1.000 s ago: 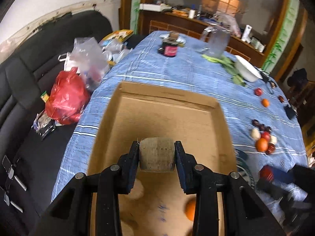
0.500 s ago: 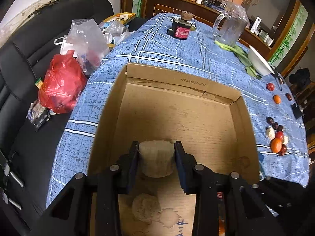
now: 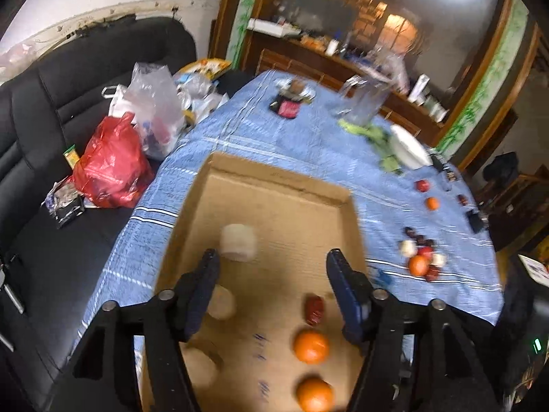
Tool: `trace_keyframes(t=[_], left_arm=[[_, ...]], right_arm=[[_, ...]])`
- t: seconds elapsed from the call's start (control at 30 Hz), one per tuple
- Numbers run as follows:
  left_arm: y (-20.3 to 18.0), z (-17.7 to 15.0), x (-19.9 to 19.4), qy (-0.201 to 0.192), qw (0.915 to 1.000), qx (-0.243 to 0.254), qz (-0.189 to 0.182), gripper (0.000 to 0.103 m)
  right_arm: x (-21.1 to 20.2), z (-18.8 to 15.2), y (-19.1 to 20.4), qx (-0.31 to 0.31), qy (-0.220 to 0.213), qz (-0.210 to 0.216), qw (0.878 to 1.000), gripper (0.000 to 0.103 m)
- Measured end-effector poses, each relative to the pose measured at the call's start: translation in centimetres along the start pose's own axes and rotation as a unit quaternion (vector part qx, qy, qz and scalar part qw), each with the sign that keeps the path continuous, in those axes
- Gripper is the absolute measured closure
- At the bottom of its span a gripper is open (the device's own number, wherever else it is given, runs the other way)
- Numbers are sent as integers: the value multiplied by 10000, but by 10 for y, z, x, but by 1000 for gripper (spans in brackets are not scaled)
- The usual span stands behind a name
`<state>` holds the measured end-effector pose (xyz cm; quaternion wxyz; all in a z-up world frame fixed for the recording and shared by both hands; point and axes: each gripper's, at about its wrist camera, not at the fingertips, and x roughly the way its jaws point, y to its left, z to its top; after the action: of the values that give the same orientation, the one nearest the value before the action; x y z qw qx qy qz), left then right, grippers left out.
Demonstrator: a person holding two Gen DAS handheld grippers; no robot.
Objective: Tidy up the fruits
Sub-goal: 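Open the left gripper to drop the cake while the right gripper drops the date into the tray, then move both open grippers back to the fruit pile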
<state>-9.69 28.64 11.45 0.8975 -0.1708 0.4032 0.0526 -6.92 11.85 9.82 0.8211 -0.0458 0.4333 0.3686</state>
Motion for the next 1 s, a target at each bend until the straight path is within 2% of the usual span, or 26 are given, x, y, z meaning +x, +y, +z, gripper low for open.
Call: trace_keyframes(t=[0.07,0.2,0.37,0.6,0.87,1.0], left_arm=[[-14,-5,-18,-122,9997,103,-169,34],[-49,-16,-46,-303,9977,463,-397,30],[-93,-30,-52,-280,9944,844,-578,29],[-147,-46,-13,105,9899,1208,-737,29],[-170,-52,52,565,9885,1203,-718,29],[-167,-45,80,740,9903,838,-828,29]], right_arm=[[-16,-6,-14,184,-102,-59,9998,53],[-53,-26,-54,608,-268,-327,9973,53],[-97,-64,-114,1283,-404,-715,9883,53],[-124,-93,-160,1568,-444,-1094,9805,53],[-93,-79,-194,1716,-297,-1134,9782,53],[-71,-66,-201,1681,-233,-1017,9802,53]])
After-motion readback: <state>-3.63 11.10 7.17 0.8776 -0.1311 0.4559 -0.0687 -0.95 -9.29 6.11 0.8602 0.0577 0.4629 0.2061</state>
